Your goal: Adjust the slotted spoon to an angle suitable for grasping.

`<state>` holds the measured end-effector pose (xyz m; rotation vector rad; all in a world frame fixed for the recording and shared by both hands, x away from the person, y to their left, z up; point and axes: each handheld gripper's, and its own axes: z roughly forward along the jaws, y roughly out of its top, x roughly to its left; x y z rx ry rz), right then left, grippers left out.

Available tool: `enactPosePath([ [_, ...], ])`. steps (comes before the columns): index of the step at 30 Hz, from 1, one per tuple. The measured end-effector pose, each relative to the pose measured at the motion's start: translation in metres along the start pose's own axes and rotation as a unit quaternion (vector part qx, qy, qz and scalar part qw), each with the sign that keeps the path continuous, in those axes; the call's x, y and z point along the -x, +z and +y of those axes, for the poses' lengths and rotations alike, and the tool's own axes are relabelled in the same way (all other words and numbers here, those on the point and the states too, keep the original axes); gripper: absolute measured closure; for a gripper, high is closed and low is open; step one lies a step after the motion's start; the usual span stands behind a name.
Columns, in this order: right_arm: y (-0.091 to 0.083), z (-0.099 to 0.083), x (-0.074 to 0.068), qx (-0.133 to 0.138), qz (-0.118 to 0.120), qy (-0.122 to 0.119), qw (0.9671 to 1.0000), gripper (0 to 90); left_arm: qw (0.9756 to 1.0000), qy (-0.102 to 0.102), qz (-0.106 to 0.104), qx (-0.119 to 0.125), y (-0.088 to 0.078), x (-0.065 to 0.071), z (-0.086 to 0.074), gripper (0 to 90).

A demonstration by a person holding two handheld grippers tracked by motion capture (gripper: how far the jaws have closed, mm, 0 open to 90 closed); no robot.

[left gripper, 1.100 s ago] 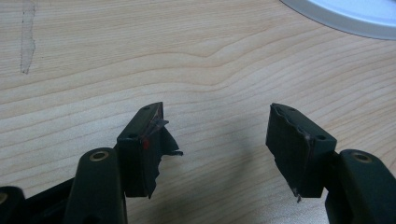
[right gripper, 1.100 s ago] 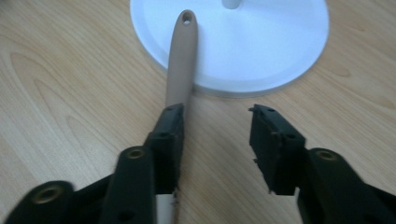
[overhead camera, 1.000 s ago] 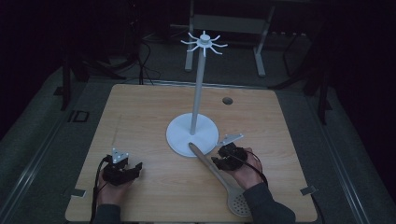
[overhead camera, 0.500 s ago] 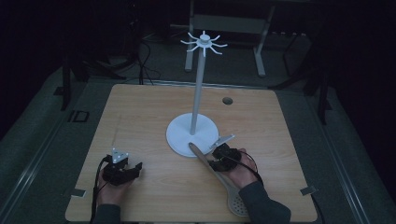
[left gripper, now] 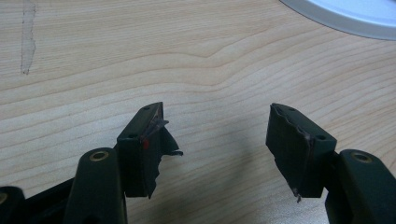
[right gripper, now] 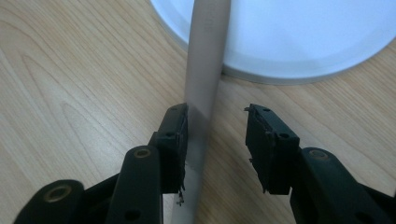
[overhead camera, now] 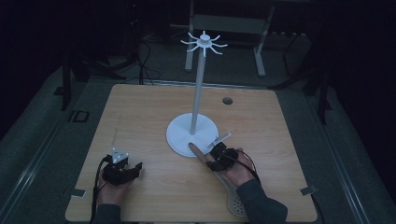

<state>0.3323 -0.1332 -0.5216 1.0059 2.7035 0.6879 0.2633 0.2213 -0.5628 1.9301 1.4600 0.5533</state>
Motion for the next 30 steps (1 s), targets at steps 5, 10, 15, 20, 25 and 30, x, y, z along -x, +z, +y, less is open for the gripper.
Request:
enactPosePath([
  [5,0.004,0.002,-0.001,-0.009,0.011,0.000,0.9999,58.7,1.0000,0.000,0.000,0.000,0.000,0.000,0.000,37.9],
  [10,0.012,0.003,-0.002,-0.025,0.021,0.000,0.9995,64.7,1.0000,0.000,-0.001,0.000,0.000,0.000,0.000,37.9],
  [15,0.017,0.006,-0.003,-0.037,0.023,0.002,0.9990,66.3,1.0000,0.000,-0.001,0.000,0.000,0.000,0.000,37.9],
  [20,0.021,0.008,-0.003,-0.043,0.026,0.004,0.9987,67.5,1.0000,0.000,-0.001,0.000,0.000,0.000,0.000,37.9],
  [25,0.023,0.009,-0.003,-0.045,0.025,0.002,0.9987,67.4,1.0000,0.001,-0.001,0.000,0.001,0.001,0.000,37.8],
  [30,0.026,0.011,-0.006,-0.051,0.015,-0.009,0.9985,67.7,1.0000,0.001,-0.001,0.000,0.001,0.000,0.000,37.9],
])
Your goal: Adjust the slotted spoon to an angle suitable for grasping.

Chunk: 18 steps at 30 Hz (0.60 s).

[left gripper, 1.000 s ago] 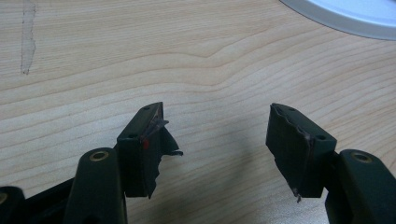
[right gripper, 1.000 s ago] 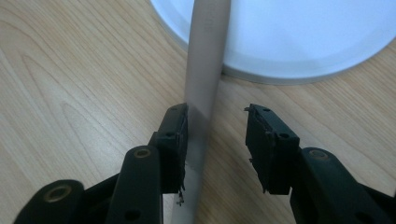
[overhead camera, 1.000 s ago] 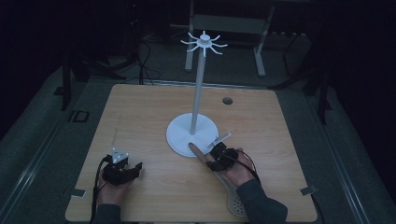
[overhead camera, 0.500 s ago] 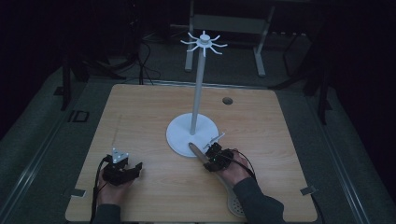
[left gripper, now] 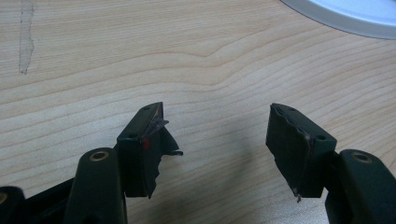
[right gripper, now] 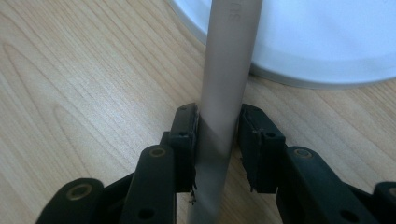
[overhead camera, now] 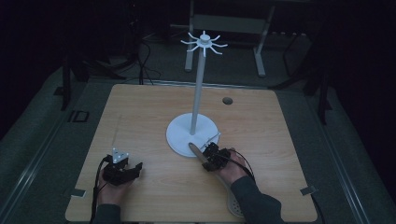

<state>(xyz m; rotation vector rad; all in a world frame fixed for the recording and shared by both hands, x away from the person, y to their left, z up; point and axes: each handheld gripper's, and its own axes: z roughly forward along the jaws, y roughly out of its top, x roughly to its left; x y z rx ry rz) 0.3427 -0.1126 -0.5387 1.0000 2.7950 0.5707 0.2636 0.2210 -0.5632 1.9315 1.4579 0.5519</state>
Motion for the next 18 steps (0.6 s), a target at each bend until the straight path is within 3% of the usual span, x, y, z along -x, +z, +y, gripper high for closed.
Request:
enactPosePath([
  [18,0.0022,0.0019,-0.0038,-0.004,-0.011,-0.001,0.9999,70.9,1.0000,0.000,0.001,0.000,0.0006,-0.0001,0.0003,37.9],
])
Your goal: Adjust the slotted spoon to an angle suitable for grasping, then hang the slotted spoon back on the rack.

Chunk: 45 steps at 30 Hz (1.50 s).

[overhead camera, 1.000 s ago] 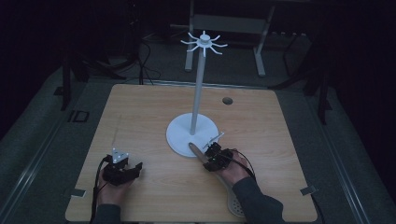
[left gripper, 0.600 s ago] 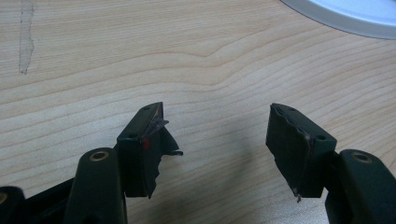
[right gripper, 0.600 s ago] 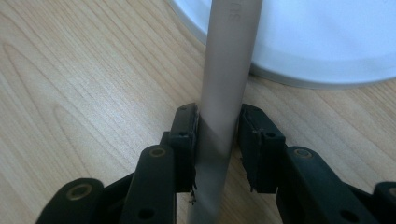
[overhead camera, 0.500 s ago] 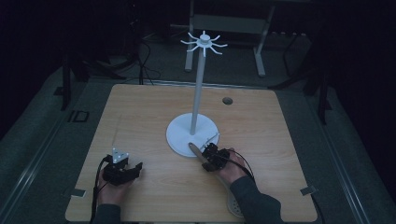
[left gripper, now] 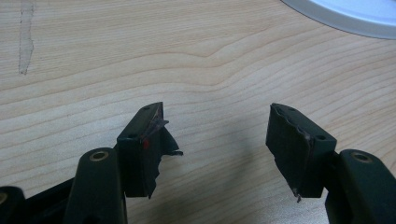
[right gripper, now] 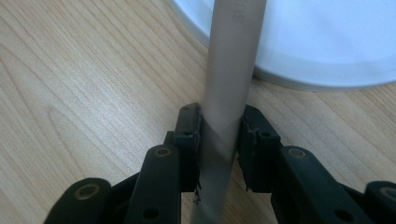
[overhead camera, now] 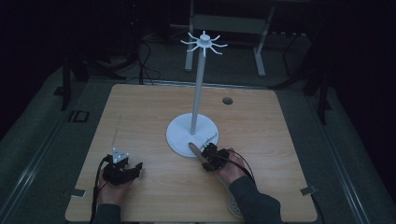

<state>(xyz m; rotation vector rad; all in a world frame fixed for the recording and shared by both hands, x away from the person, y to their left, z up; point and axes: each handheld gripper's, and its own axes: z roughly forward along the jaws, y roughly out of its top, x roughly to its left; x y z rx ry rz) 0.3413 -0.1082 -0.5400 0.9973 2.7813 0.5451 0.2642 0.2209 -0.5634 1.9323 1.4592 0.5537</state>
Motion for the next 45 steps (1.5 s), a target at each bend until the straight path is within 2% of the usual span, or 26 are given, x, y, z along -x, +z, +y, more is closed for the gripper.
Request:
enactPosePath([
  [20,-0.002,-0.001,-0.001,0.007,-0.005,-0.001,1.0000,70.9,1.0000,0.001,0.000,0.000,0.000,0.000,0.000,37.9],
  [45,-0.019,-0.005,0.000,0.043,-0.009,0.005,0.9990,71.2,1.0000,0.003,0.000,-0.002,0.001,0.001,0.000,37.8],
])
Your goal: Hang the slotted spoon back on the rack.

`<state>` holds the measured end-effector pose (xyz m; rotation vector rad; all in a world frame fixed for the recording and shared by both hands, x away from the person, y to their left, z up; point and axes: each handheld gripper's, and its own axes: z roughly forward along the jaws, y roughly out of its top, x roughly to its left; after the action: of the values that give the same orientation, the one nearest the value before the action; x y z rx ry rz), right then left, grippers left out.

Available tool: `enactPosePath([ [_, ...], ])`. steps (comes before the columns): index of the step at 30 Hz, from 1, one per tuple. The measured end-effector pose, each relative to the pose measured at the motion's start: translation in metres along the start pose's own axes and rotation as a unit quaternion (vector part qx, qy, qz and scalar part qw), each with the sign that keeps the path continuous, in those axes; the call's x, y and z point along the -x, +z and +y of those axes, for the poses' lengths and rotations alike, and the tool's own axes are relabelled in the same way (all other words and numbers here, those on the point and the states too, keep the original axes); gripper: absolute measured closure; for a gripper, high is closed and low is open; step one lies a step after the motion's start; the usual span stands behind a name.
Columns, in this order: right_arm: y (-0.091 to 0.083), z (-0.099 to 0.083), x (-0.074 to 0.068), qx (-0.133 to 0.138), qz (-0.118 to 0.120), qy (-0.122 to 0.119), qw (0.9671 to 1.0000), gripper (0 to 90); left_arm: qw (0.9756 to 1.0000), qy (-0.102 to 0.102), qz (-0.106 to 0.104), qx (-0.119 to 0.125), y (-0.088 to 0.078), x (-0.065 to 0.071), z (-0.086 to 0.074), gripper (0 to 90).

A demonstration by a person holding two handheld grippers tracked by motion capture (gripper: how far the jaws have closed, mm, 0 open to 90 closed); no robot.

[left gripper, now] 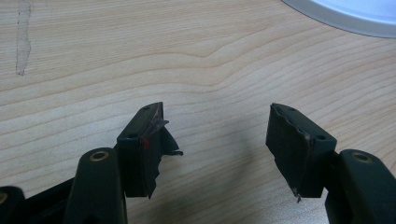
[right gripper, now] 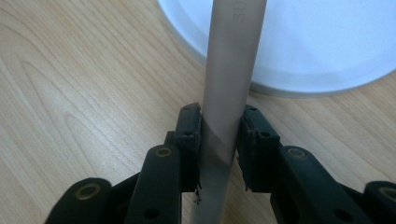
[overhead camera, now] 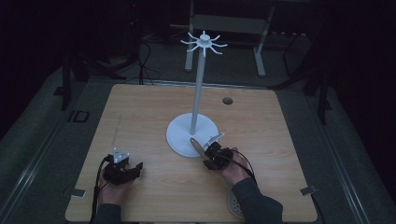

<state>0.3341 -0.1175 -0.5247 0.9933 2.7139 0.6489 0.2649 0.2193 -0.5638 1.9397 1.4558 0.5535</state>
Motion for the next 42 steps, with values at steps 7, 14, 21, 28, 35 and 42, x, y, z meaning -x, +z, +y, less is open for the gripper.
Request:
enactPosePath([
  [7,-0.008,-0.001,0.004,0.020,-0.008,0.002,0.9998,71.2,1.0000,0.001,0.000,-0.001,0.000,0.000,0.000,37.9],
  [14,-0.013,0.001,0.007,0.040,-0.018,0.014,0.9989,71.5,1.0000,0.001,0.000,-0.001,0.000,0.000,0.000,37.9],
  [21,-0.020,0.002,0.009,0.061,-0.026,0.024,0.9975,71.9,1.0000,0.002,0.001,-0.001,0.000,0.000,0.000,37.9],
  [28,-0.026,0.002,0.014,0.079,-0.033,0.038,0.9957,72.1,1.0000,0.000,0.000,0.000,0.000,0.000,0.000,37.9],
  [35,-0.032,0.003,0.016,0.103,-0.045,0.044,0.9927,72.5,1.0000,0.000,0.001,0.000,0.000,0.000,0.000,37.9],
  [42,-0.037,0.004,0.019,0.118,-0.052,0.051,0.9904,72.6,1.0000,0.000,0.001,0.000,0.000,0.000,0.000,37.9],
])
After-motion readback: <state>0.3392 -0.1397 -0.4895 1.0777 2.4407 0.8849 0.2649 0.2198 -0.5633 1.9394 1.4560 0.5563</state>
